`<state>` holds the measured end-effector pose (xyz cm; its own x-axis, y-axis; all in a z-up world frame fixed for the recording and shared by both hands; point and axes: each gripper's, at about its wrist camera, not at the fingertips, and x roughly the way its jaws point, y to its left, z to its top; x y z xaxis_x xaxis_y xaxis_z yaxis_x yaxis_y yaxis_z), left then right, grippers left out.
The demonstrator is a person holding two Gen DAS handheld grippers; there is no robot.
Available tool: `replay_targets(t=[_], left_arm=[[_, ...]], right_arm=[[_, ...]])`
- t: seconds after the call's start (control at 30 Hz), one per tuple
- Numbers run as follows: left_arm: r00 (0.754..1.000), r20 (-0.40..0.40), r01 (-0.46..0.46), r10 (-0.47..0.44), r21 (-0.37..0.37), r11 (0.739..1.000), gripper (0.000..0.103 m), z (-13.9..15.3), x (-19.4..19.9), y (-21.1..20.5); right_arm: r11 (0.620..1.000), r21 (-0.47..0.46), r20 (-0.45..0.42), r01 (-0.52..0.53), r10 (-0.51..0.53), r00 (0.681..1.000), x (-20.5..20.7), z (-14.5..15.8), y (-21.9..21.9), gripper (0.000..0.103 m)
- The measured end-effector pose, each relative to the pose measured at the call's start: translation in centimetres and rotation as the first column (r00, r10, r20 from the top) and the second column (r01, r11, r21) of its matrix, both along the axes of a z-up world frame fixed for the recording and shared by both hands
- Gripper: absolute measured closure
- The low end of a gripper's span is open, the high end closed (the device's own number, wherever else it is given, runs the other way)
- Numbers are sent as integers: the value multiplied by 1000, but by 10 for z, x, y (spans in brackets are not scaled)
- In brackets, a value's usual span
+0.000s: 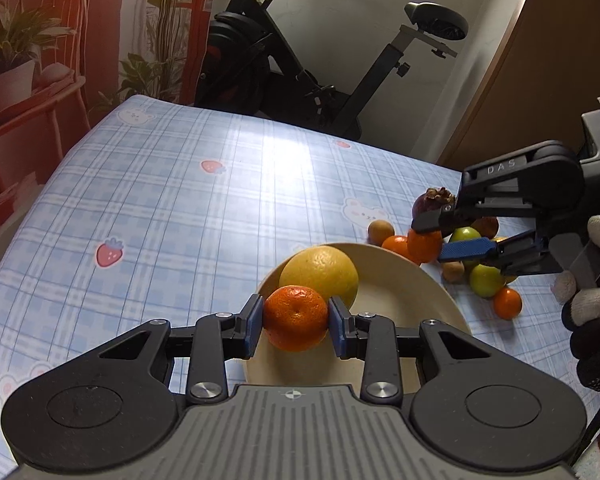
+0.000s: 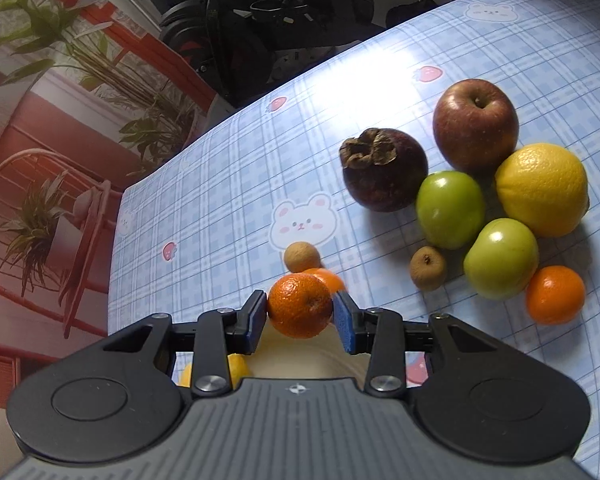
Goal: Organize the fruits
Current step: 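Place the tangerine on the plate with the left gripper while the right gripper grasps an orange, then grasp an orange from the pile with the left gripper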
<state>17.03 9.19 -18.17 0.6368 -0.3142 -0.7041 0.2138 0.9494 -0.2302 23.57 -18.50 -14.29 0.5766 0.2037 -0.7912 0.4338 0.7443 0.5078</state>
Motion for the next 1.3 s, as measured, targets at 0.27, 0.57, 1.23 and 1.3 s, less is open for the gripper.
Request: replay_targets(t=[0.27,0.57,1.23,1.3], left_arm=[[1000,-11,12,-12,49,999,66,-8,2,-4],[1000,-12,30,-29,89,996,66,-15,3,-9],[995,89,-57,52,60,997,58,31,1,-24],[993,104,-57,51,61,997,58,36,2,-32]], right_arm=[[998,48,-35,-52,53,998,10,-13,23,64],[995,69,-81,-67,73,994,26,-28,29,64],[997,-49,186,-67,75,980,-21,22,-41,61],[992,-106,220,-64,86,972,-32,29,-54,61]])
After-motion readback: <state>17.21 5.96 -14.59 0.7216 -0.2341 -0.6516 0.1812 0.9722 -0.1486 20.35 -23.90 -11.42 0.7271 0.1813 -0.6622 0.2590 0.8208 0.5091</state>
